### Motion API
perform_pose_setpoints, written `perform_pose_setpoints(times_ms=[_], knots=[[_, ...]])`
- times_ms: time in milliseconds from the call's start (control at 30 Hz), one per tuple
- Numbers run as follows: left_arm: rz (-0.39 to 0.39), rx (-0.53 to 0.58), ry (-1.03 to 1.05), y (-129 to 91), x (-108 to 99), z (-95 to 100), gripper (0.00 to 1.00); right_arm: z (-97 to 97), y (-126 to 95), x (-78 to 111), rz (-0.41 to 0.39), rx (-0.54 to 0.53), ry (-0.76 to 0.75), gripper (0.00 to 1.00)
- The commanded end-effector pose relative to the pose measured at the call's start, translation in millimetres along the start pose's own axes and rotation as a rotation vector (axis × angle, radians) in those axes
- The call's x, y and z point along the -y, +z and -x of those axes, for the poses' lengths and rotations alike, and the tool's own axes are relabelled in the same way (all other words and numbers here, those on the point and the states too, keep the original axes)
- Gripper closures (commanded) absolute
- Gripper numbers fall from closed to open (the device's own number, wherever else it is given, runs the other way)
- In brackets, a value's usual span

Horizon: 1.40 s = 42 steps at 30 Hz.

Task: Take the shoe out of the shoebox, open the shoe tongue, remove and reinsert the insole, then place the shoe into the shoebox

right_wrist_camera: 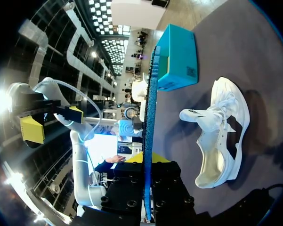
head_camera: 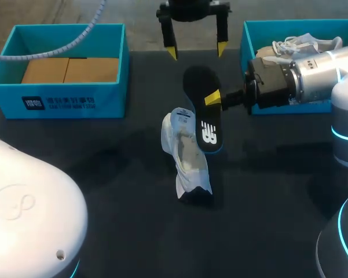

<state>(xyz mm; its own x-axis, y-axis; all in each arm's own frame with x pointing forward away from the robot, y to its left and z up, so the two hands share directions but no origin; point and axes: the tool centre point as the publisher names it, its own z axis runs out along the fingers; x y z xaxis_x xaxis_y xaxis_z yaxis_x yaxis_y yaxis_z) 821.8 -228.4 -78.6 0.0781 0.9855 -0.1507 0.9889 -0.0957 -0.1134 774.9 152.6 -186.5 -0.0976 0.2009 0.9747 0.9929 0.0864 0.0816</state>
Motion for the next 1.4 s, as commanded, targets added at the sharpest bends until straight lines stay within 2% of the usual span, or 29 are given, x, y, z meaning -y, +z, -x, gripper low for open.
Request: perform_pose_setpoints(times_ms=[33,233,333,733,867,1033,1400], knots=[[0.008,0.004,0.004,0.7,0.4,-0.2,0.00,-0.8,0.5,1.2,0.003,0.003,-0.001,1.00],[0.017,0.017,0.004,0.4,0.3,-0.4,0.00,-0.9,0.2,2.5,0.005,0.003,0.000,1.00],[0.028,0.057,0.000,0.4,-0.2,-2.7,0.00,-1.5,0.3,2.9,0.006,0.003,0.000,1.00],[0.154,0.359,0.019,-7.0,4.9,-18.8,0.00,-2.6,-8.6,3.8,0.022,0.022,0.007,1.00],[0.190,0.447,0.038,0.1,9.5,-24.2,0.00,-3.6,-11.2,4.4,0.030,0.023,0.009,1.00],[0.227,0.608,0.006,11.6,12.9,-25.8,0.00,-8.6,-13.1,3.8,0.039,0.024,0.007,1.00],[0.341,0.884,0.007,27.8,10.3,-38.3,0.00,-16.6,-16.5,1.4,0.048,0.039,0.008,1.00]])
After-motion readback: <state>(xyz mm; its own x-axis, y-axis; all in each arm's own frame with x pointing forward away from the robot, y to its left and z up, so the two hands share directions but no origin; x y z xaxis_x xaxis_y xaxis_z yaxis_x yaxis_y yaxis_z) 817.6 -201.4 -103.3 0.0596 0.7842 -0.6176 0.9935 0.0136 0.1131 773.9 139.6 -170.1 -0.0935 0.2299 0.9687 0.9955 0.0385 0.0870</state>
